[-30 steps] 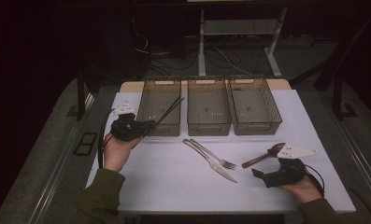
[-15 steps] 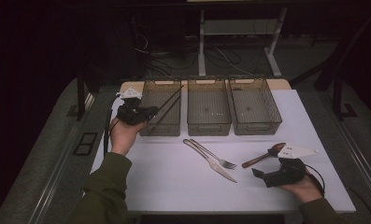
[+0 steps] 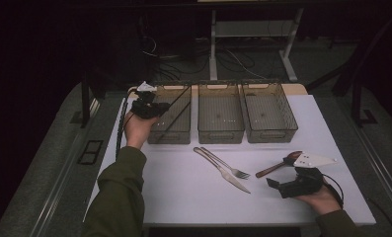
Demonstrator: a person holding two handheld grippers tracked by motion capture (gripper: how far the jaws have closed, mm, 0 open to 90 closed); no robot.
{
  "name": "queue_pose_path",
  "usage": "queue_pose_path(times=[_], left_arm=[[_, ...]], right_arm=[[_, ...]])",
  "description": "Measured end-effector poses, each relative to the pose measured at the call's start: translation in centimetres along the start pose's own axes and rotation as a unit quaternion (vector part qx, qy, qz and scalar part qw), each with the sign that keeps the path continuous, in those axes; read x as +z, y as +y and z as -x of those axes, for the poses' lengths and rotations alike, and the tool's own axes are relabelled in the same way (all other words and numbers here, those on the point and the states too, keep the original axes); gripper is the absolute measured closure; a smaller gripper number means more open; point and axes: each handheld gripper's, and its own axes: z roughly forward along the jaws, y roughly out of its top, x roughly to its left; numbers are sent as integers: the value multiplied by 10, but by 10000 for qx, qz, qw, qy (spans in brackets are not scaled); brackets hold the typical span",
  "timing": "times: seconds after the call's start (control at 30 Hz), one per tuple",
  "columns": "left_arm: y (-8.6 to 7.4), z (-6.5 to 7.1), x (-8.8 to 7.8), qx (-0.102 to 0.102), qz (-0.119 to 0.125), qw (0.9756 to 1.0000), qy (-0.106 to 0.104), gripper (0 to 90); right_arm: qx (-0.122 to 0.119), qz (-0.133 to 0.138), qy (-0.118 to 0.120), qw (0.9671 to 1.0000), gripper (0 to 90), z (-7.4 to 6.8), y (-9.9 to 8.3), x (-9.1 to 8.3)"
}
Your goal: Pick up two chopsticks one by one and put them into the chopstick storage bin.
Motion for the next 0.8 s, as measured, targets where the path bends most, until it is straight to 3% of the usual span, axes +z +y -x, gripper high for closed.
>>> queue_pose_path(times=[0.2,0.47,0.5,0.53,0.7,0.8], left_arm=[[-4,-10,14,-131,-119,9997,156,850],[-9,-12,22,-169,-387,9989,185,834],[-8,-12,22,-180,-383,9988,250,751],[-8,-12,22,-133,-381,9988,286,722],[-5,-10,15,-95,-199,9993,311,666],[-3,-7,9,-84,-52,9998,199,593]], right_arm=[[20,-2,4,10000,4,0,0,-1],[13,-2,11,10000,4,0,0,-1],[6,2,9,10000,4,0,0,-1],[7,4,10,10000,4,0,0,-1],[6,5,8,10000,4,0,0,-1],[12,-3,3,10000,4,0,0,-1]])
